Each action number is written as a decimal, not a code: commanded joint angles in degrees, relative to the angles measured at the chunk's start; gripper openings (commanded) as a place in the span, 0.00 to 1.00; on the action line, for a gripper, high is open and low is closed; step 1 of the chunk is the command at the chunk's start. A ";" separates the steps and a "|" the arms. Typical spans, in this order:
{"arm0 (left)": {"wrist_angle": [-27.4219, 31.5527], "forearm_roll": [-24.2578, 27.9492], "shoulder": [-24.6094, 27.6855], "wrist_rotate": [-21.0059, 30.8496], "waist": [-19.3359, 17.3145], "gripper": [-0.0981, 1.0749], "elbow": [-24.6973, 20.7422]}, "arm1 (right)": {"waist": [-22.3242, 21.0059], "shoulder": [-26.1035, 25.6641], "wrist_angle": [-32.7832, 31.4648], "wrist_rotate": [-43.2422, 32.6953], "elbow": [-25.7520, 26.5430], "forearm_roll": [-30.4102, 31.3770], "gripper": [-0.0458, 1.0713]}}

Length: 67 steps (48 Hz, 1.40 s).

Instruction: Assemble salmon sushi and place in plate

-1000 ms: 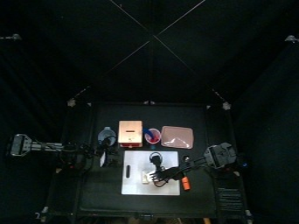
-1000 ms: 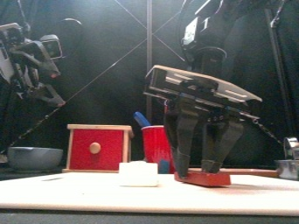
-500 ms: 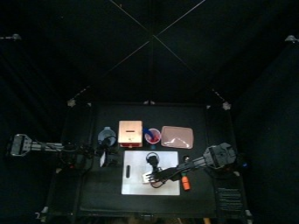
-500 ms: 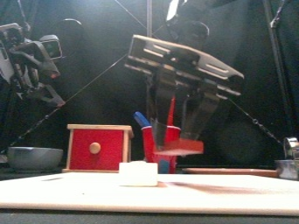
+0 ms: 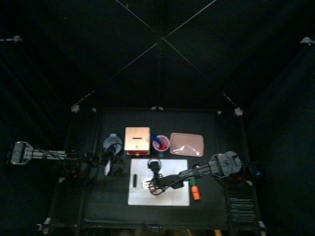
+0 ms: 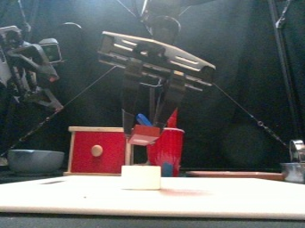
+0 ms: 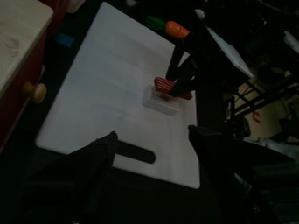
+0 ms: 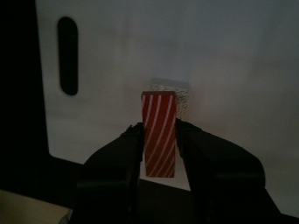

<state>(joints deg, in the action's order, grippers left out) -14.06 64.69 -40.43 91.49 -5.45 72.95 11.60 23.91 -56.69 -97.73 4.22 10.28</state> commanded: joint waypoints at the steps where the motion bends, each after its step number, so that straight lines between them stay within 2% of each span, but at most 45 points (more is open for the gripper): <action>1: -0.26 -0.18 -0.26 -0.09 -0.09 0.92 -0.70 | -0.26 -0.79 -0.79 -0.18 2.37 -0.26 0.62; 10: -0.18 -0.18 -0.44 -0.09 -0.09 0.92 -0.70 | -0.26 1.14 -1.41 -0.09 3.43 -0.44 0.62; 38: -0.18 -0.18 -0.35 -0.09 -0.09 0.92 -0.62 | -0.18 1.76 -1.85 -0.26 2.64 -1.14 0.63; 57: -0.26 -0.18 -0.35 -0.09 -0.09 0.92 -0.62 | -0.18 2.20 -2.20 -0.09 3.69 -0.88 0.82; 67: -0.26 -0.18 -0.35 -0.09 -0.09 0.92 -0.62 | 0.00 1.23 -3.96 0.09 5.19 0.88 0.82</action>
<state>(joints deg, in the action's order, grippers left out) -14.06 64.51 -40.87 91.49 -5.45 73.04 11.60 27.95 -60.12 -97.73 7.65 10.20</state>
